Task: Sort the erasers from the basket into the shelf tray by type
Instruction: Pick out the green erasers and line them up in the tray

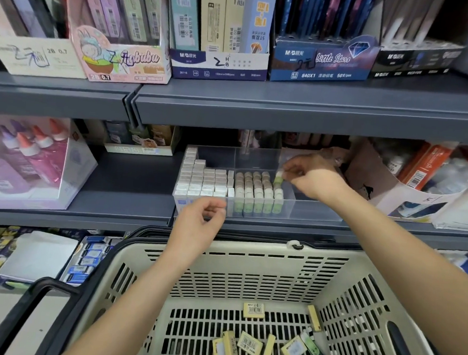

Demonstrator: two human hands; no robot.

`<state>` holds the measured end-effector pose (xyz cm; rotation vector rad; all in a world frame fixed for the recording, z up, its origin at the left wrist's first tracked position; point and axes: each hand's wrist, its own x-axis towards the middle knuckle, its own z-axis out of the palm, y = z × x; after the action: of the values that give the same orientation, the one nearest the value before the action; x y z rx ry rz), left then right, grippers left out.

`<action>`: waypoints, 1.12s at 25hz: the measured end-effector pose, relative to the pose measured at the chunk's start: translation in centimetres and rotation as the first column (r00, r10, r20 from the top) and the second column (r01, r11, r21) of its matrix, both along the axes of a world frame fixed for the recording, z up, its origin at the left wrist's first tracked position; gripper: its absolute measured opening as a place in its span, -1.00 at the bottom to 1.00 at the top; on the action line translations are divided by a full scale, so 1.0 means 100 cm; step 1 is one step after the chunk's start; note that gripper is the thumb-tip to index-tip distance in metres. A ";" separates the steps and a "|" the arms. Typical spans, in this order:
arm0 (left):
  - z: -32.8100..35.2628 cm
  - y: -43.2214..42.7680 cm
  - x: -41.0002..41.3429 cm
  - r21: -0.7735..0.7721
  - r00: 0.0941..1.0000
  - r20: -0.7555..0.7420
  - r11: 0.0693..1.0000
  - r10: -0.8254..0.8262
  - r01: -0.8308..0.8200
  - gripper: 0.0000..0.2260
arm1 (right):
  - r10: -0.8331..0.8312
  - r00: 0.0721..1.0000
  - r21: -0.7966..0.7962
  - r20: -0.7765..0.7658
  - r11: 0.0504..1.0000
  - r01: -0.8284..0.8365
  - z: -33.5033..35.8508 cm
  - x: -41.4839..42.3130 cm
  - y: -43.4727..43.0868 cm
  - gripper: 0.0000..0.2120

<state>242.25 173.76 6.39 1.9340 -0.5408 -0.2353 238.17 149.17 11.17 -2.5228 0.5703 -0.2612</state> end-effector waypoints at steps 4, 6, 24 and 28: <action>-0.001 -0.001 0.002 -0.012 0.999 -0.030 1.000 0.012 -0.012 -0.90 | 0.031 0.993 -0.074 -0.115 0.996 -0.040 -0.010 0.007 0.003 -0.84; -0.001 0.000 0.002 -0.014 1.000 -0.030 1.000 0.003 -0.004 -0.90 | 0.060 0.984 -0.145 -0.168 0.986 -0.085 -0.011 0.009 0.003 -0.81; 0.001 0.007 -0.062 -0.039 0.983 0.102 0.986 -0.155 0.159 -0.83 | 0.110 0.990 0.128 0.086 0.984 -0.121 -0.004 -0.096 0.053 -0.76; -0.030 0.008 -0.090 0.097 0.951 0.014 0.947 -0.308 0.305 -0.85 | 0.196 0.977 0.187 -0.081 0.966 -0.178 -0.031 -0.153 0.071 -0.73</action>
<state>233.26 174.60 3.44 1.9403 -0.8648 -0.4385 222.86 156.26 8.06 -2.4033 0.3708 -0.0136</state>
